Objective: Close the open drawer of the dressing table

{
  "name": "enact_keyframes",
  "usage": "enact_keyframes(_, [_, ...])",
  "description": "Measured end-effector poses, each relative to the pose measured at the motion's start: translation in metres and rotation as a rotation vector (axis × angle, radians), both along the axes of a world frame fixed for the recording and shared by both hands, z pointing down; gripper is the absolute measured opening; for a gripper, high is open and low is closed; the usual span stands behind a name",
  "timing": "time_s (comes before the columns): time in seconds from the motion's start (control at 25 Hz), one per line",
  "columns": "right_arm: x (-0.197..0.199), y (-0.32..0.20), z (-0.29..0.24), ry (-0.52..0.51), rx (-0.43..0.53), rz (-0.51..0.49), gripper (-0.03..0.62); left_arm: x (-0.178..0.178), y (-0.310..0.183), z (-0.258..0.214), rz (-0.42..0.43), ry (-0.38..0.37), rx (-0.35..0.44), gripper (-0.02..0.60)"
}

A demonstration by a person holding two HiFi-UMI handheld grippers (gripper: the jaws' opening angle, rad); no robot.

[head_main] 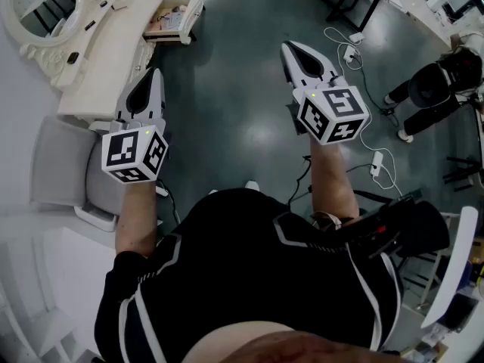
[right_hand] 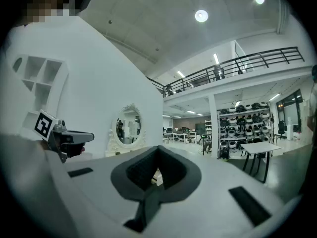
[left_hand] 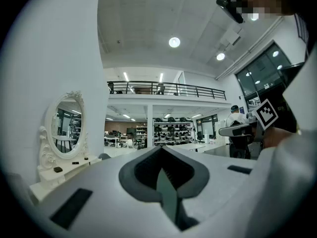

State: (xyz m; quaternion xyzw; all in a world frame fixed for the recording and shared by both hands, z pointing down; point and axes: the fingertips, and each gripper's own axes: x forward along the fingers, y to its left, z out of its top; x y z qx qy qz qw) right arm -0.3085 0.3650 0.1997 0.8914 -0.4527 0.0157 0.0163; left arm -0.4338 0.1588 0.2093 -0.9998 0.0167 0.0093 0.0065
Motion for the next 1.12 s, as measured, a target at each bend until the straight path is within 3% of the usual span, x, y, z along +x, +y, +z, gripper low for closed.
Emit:
enact_keyframes(0.48, [-0.004, 0.002, 0.002, -0.002, -0.018, 0.008, 0.005, 0.002, 0.005, 0.012, 0.025, -0.025, -0.029, 0.003])
enact_keyframes(0.64, [-0.003, 0.005, -0.005, 0.023, 0.032, 0.035, 0.005, 0.004, 0.007, 0.016, 0.033, -0.029, -0.033, 0.003])
enact_keyframes(0.8, [-0.001, 0.004, -0.008, 0.018, 0.045, 0.044, 0.005, 0.006, 0.012, 0.012, 0.093, -0.027, -0.067, 0.003])
enact_keyframes(1.12, [-0.009, -0.023, -0.007, 0.028, 0.042, 0.032, 0.005, 0.002, -0.019, 0.010, 0.078, -0.008, -0.060, 0.003])
